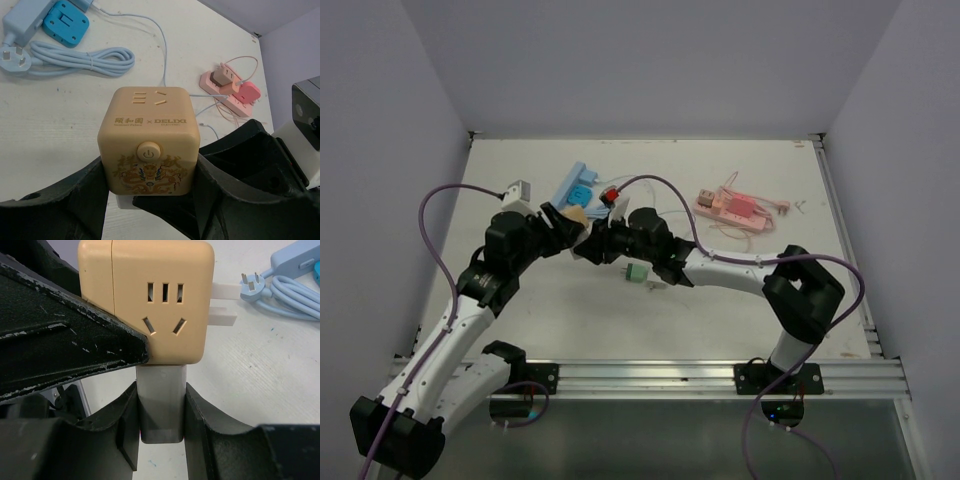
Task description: Pull the plug off the socket
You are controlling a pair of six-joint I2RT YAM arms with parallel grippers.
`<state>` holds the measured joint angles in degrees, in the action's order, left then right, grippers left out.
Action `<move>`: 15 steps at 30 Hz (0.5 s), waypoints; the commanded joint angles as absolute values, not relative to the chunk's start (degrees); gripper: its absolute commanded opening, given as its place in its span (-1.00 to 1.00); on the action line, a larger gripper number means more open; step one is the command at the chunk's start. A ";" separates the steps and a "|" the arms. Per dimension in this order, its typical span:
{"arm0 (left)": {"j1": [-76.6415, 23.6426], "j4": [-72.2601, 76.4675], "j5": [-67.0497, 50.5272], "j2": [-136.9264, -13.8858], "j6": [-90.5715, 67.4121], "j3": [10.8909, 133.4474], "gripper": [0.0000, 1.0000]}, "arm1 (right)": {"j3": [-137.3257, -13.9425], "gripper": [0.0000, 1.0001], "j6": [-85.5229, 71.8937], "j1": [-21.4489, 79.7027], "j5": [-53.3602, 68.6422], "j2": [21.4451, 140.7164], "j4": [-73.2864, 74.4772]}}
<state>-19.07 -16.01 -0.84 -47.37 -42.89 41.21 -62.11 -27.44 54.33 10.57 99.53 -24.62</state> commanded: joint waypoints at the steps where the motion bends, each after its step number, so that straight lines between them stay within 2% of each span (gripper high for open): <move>1: -18.46 -5.63 7.81 -46.40 -43.16 42.71 -1.00 | -58.20 -1.00 -25.31 54.93 10.55 96.86 -23.03; 15: -18.46 7.20 23.20 -48.78 -43.85 42.10 -1.00 | -48.43 -1.00 -30.23 56.07 10.28 94.48 -23.82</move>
<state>-21.82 -12.97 0.51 -50.24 -44.60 40.25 -52.99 -29.89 54.39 7.49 96.36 -32.60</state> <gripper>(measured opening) 0.626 0.364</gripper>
